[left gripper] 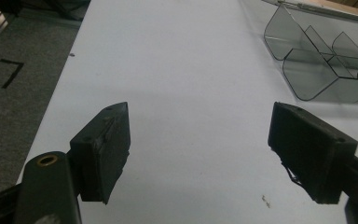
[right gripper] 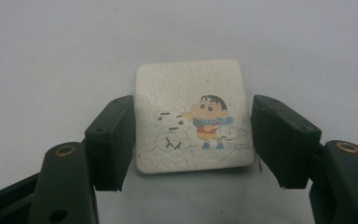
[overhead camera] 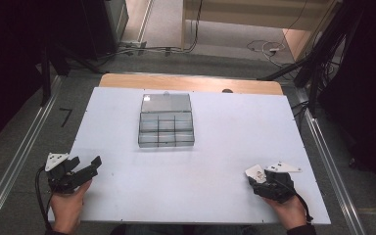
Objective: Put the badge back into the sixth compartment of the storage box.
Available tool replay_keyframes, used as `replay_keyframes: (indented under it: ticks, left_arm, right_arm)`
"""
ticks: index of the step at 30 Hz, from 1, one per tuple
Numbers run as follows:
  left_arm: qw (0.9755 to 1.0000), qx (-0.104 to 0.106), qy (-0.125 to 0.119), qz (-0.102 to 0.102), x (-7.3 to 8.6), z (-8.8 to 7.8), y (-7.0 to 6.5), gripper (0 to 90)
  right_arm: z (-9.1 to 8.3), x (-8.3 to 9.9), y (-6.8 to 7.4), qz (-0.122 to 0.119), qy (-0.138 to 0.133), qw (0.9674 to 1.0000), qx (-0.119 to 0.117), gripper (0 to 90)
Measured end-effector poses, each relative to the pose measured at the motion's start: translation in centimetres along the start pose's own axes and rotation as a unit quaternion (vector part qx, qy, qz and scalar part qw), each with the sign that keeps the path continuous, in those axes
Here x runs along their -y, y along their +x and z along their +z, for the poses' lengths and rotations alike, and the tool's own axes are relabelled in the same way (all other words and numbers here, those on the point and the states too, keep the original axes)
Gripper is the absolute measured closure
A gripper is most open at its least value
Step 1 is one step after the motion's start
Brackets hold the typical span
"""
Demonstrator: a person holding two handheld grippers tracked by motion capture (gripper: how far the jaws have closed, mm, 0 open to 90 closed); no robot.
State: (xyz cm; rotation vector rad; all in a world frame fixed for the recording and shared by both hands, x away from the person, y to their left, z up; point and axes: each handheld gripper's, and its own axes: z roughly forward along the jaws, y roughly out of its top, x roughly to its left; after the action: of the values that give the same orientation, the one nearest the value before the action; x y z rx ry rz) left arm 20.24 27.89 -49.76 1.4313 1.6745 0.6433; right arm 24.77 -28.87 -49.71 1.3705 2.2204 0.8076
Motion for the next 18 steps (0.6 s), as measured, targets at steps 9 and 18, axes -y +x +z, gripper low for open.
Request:
replay_keyframes:
  ticks: [9,18]
  left_arm:
    - [1.0,0.003,0.0,0.004,0.0,0.1,-0.4,21.1]
    - [0.9996,0.025,0.008,-0.005,0.0,0.3,-1.1,21.3]
  right_arm:
    - [-0.8,-0.6,1.3,-0.015,-0.042,0.9989,-0.013,31.1]
    - [-0.8,-1.0,2.0,-0.021,-0.055,0.998,-0.023,31.1]
